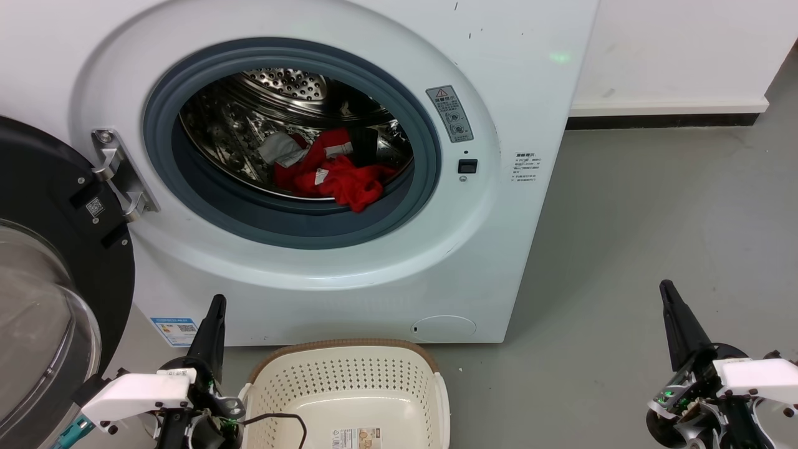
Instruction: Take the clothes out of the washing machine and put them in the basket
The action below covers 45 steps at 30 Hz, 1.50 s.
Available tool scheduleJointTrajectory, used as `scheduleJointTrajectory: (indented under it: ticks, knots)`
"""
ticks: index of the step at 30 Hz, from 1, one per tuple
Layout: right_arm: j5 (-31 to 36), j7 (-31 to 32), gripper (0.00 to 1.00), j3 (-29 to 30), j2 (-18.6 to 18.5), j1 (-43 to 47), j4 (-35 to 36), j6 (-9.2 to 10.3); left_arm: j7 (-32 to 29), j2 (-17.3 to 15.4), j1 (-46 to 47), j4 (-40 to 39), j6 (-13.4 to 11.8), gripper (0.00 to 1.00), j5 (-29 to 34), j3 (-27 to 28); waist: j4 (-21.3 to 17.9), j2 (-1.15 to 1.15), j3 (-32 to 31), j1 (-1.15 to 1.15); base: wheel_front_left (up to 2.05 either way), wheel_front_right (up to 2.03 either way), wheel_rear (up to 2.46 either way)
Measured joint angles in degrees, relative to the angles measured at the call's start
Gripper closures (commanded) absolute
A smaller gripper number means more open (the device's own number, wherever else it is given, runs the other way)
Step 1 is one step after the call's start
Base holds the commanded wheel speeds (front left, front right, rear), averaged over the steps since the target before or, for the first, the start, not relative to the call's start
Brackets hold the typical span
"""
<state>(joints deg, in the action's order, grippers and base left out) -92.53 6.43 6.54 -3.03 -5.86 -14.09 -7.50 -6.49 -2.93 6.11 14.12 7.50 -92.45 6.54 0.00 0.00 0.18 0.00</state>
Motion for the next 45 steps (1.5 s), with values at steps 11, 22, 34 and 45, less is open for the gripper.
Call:
scheduleJointTrajectory:
  ticks: [11, 22, 34, 45]
  knots:
    - [0.0, 0.0, 1.0, 0.0, 0.0, 0.0, 0.0, 0.0, 0.01, 0.0, 0.0, 0.0, 0.0, 1.0, 0.0, 0.0, 0.0, 0.0, 0.0, 0.0, 0.0, 0.0, 0.0]
    - [-0.02, -0.01, 0.0, -0.01, 0.0, 0.09, -0.16, 0.0, 0.02, 0.01, -0.07, 0.19, -0.01, 0.0, 0.0, -0.04, 0.0, 0.0, 0.0, 0.0, 0.0, 0.0, 0.0]
    - [3.03, -2.92, 0.0, -1.94, 0.04, 1.64, 0.24, 0.01, 2.88, 0.14, -1.24, -0.51, -0.02, 0.0, 2.11, -2.46, 0.08, 0.0, 0.06, 0.0, 0.0, 0.0, 0.0]
    - [13.96, -5.56, 0.0, -2.42, 0.04, 2.57, 3.19, 0.01, 5.7, 0.13, -1.07, -3.94, -0.02, 0.0, 12.23, -3.38, 0.42, 0.0, 0.08, 0.0, 0.0, 0.0, 0.0]
